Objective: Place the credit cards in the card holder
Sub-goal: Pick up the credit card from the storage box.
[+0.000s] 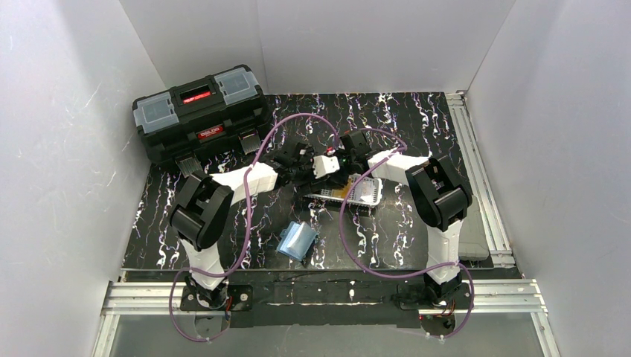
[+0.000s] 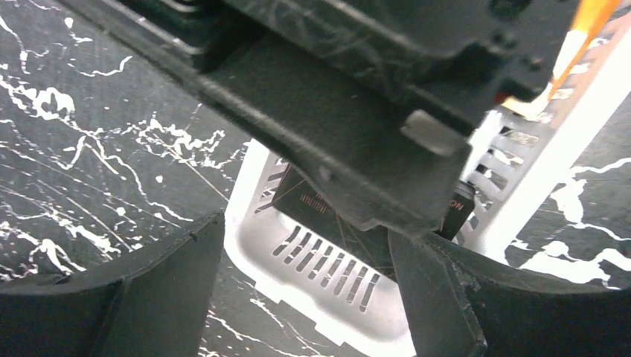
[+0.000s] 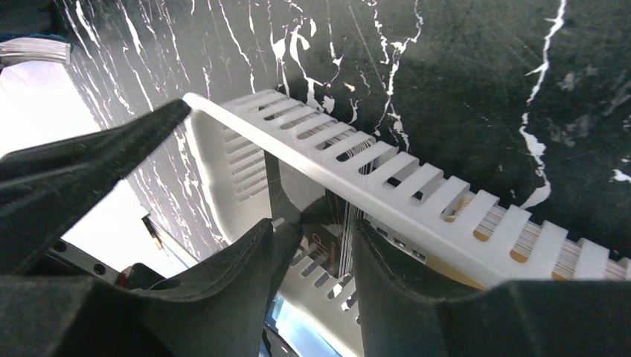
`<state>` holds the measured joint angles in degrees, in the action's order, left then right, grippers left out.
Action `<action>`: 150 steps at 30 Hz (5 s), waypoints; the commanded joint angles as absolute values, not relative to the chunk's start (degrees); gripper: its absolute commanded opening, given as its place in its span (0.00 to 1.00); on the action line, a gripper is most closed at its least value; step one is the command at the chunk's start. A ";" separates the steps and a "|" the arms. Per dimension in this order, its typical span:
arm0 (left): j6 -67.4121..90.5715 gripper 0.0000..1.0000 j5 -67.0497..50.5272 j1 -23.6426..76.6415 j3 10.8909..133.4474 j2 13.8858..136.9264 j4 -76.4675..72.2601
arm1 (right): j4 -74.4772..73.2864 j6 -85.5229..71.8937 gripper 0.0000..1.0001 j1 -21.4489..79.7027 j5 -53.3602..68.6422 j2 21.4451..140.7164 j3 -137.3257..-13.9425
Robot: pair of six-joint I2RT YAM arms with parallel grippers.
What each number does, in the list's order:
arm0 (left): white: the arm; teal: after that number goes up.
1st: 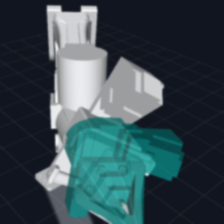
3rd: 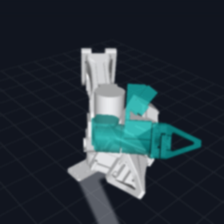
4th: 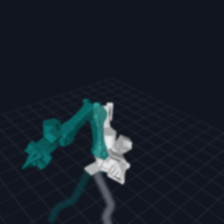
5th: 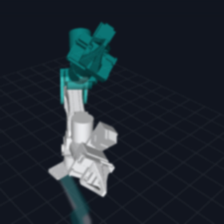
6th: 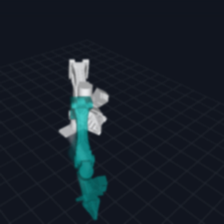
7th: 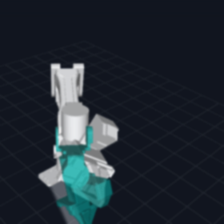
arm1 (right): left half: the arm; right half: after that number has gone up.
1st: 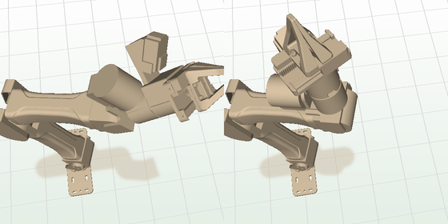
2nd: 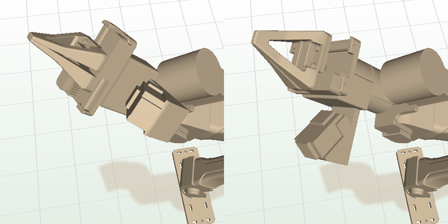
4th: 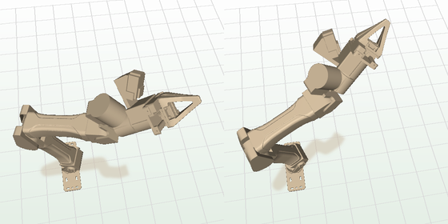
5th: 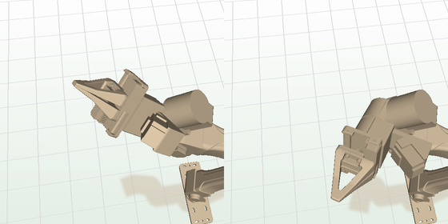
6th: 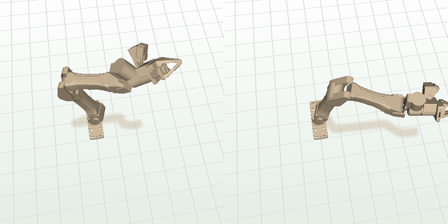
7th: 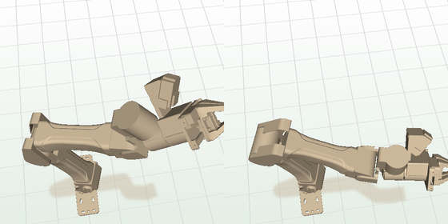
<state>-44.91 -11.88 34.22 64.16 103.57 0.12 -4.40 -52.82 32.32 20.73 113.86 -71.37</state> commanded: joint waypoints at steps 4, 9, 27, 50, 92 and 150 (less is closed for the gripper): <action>-41.45 0.79 -13.05 34.54 63.86 100.41 6.40 | -1.62 -53.53 0.49 32.94 23.08 113.96 -73.38; -40.49 0.79 -13.54 33.35 66.01 99.42 8.35 | -1.58 -53.52 0.49 32.92 23.86 113.97 -74.05; -41.49 0.79 -13.29 28.62 65.90 97.73 8.32 | -5.94 -50.41 0.48 32.96 20.73 112.31 -75.54; -43.47 0.76 -12.13 28.83 62.57 101.19 2.90 | -6.17 -49.97 0.58 34.23 19.94 116.42 -78.22; -39.53 0.70 -17.03 27.25 64.09 97.97 7.73 | 2.86 -53.81 0.50 35.06 31.16 116.32 -78.35; -37.44 0.68 -24.43 20.13 70.07 92.78 18.30 | -6.66 -46.44 0.36 38.22 31.72 124.35 -89.43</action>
<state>-37.85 -22.55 20.32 70.54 94.50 18.02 -6.04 -47.31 37.74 30.98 123.55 -85.76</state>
